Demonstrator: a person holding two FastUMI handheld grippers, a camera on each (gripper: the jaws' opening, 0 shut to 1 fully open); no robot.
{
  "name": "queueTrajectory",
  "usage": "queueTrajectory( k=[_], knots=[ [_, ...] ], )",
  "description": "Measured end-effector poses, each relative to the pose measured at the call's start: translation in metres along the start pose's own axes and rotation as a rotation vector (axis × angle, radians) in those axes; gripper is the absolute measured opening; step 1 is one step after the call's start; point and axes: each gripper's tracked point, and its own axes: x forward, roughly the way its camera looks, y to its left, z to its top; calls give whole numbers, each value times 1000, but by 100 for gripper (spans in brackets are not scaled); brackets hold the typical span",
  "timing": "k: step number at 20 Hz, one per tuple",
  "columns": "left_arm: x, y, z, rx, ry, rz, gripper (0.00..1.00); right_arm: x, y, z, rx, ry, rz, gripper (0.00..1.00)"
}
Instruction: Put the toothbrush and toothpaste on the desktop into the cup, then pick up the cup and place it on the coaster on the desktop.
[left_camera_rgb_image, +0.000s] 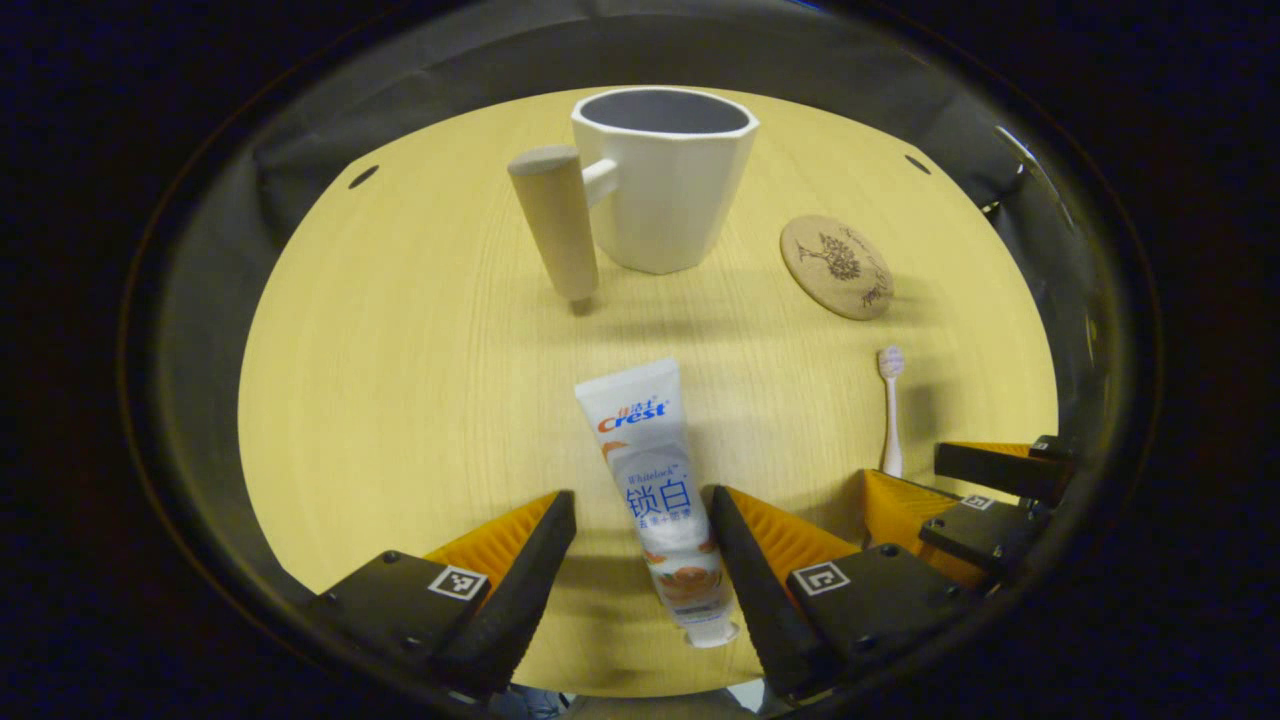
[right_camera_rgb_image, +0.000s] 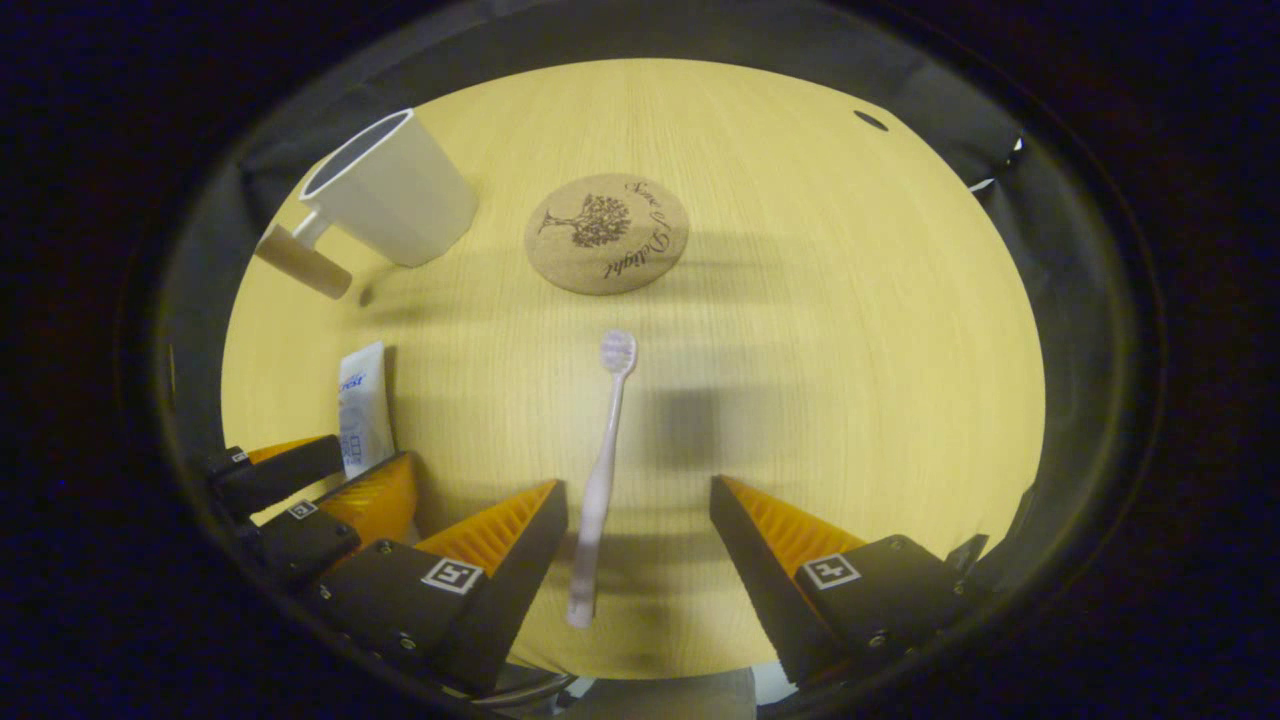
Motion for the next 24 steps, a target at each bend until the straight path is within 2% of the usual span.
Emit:
queueTrajectory(
  k=[2, 3, 4, 5, 6, 7, 8, 9, 10, 12, 15, 16, 17, 18, 21, 22, 23, 24],
  knots=[
    [0, -1, 0, 2, 28, 3, 92, -2, -1, 3, 20, 50, -10, 100],
    [0, -2, 2, 1, 42, 1, 92, -1, 0, 4, 29, 66, -11, 85],
    [1, -2, 3, 2, 50, 4, 87, 0, -1, 6, 30, 73, -12, 83],
    [2, -3, 3, 0, 67, 5, 84, 0, -2, 8, 35, 71, -12, 77],
    [2, -6, 5, 0, 68, 2, 82, 2, -4, 11, 43, 75, -15, 78],
    [4, -6, 6, -4, 78, 2, 67, 1, -6, 9, 48, 80, -15, 67],
    [4, -6, 6, -2, 85, 5, 60, 0, -7, 10, 49, 86, -11, 59],
    [6, -7, 7, 2, 93, 5, 60, 0, -7, 8, 47, 94, -8, 57],
    [7, -10, 8, 2, 96, -4, 59, -1, -8, 7, 45, 107, -7, 56],
    [8, -9, 7, -1, 105, 1, 46, -1, -7, 6, 37, 113, -8, 57],
    [6, -10, 6, 1, 122, 0, 46, 0, -7, 5, 30, 123, -8, 57],
    [6, -9, 5, -7, 131, 2, 45, 1, -12, 8, 37, 113, -30, 57],
    [9, -10, 6, -5, 127, 2, 37, -11, -10, 7, 80, 127, -21, 36],
    [7, -10, 6, -3, 131, 1, 37, -2, -10, 5, 95, 133, -7, 16],
    [5, -11, 5, 2, 133, -4, 36, 9, -14, 9, 109, 99, 15, 15],
    [6, -11, 7, 0, 126, -2, 37, 5, -13, 10, 118, 119, 21, 3],
    [7, -11, 6, 0, 126, -2, 29, -1, -13, 10, 128, 101, 29, 4],
    [6, -12, 6, 4, 125, -4, 29, -1, -13, 11, 125, 104, 33, 4]
  ],
)
